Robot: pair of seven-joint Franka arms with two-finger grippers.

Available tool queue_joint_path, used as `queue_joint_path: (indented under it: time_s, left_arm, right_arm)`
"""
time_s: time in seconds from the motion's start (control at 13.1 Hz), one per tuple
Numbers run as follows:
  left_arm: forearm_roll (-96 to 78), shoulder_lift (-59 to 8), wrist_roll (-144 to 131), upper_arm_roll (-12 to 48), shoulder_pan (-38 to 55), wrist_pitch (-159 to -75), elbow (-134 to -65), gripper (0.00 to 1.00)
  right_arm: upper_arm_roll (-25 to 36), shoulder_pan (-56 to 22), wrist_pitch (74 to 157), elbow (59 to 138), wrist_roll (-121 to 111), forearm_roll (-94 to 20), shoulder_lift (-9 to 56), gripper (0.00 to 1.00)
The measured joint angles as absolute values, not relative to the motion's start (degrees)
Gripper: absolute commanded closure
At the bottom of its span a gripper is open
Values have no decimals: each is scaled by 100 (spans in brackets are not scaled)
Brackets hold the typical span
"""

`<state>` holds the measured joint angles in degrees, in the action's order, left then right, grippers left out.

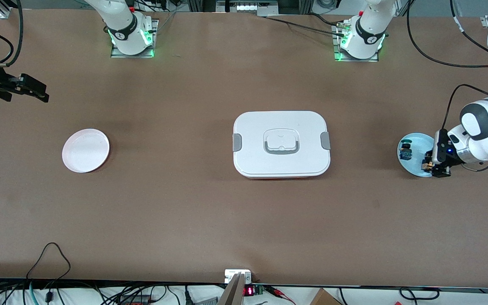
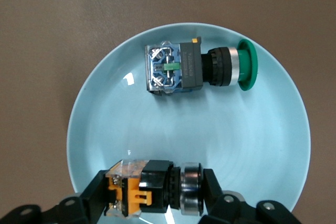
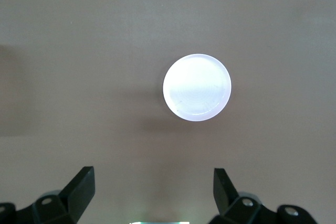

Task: Transfer orange switch to right arm and place
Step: 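Close the left gripper on the orange switch, then lift the switch with the left gripper while the right gripper reaches over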

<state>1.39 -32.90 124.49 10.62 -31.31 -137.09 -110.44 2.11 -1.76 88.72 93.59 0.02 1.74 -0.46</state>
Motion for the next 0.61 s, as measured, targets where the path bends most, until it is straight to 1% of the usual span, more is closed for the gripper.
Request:
queue_joint_path:
  time_s: [0.08, 0.15, 0.31, 0.38, 0.46, 0.61]
  left_arm:
    - [137, -3288, 12450, 1065, -3133, -13709, -11037, 71]
    - [122, -3288, 12449, 1065, -3140, -13709, -11036, 71]
    - [-59, -3289, 12462, 1064, -3216, -13709, -11033, 79]
    - [-105, -3289, 12507, 1065, -3258, -13709, -11015, 87]
    - [-115, -3290, 12540, 1068, -3272, -13687, -10958, 99]
    - [-121, -3289, 12545, 1120, -3234, -13306, -10627, 100]
  right_arm:
    - [211, -176, 8871, 9359, 2, 174, -43, 0]
    - [211, -176, 8871, 9359, 2, 174, -39, 0]
    - [211, -176, 8871, 9359, 2, 174, -31, 0]
    - [212, -175, 8871, 9359, 2, 174, -30, 0]
    - [212, -175, 8871, 9359, 2, 174, -29, 0]
    - [215, -173, 8873, 9359, 2, 174, -23, 0]
